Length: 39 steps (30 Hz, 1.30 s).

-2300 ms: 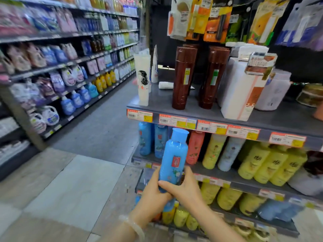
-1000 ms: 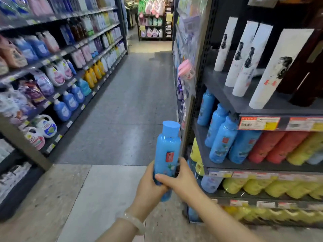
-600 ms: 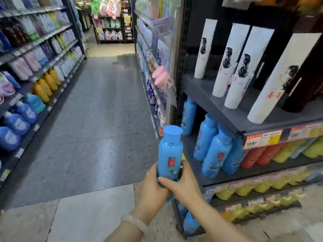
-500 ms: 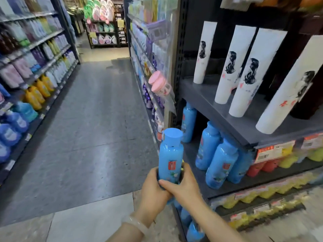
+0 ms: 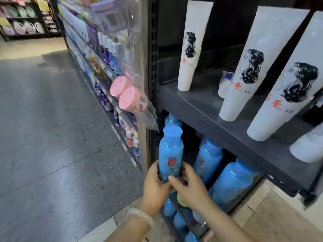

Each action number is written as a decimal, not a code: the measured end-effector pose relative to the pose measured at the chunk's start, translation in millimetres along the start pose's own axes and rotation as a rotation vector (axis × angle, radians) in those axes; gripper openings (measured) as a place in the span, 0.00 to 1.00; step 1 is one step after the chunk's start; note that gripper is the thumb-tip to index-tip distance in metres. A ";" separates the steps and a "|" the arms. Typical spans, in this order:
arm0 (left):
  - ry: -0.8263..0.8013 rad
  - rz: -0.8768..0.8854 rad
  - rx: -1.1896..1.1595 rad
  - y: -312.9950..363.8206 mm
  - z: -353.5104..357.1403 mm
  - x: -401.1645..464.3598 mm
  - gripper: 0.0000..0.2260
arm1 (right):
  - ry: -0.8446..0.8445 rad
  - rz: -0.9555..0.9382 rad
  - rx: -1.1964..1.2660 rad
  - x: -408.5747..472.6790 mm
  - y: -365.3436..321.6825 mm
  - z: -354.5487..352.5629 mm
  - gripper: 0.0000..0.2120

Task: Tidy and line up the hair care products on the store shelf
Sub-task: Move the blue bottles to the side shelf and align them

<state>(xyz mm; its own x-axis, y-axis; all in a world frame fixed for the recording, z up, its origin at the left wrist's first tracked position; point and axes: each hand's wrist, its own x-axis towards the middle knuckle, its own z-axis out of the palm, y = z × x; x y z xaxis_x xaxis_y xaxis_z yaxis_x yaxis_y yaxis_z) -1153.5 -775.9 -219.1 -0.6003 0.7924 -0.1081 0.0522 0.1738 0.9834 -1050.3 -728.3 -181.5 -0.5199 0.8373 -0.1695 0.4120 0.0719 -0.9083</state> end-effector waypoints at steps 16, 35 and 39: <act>-0.289 0.092 0.063 -19.1 30.1 78.4 0.22 | 0.342 0.343 0.096 -13.8 34.6 22.0 0.09; -0.266 0.189 0.160 -37.5 47.5 92.2 0.27 | 0.654 0.469 0.175 10.6 40.5 24.3 0.35; -0.252 0.171 0.219 -46.1 51.9 95.0 0.26 | 0.721 0.472 0.107 22.3 45.6 27.3 0.34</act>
<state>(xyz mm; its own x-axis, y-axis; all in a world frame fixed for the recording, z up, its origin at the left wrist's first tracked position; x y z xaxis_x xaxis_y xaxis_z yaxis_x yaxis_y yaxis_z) -1171.5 -678.3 -282.2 -0.3540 0.9353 -0.0040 0.3203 0.1252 0.9390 -1063.5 -721.1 -237.1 0.3034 0.9086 -0.2871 0.3741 -0.3907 -0.8411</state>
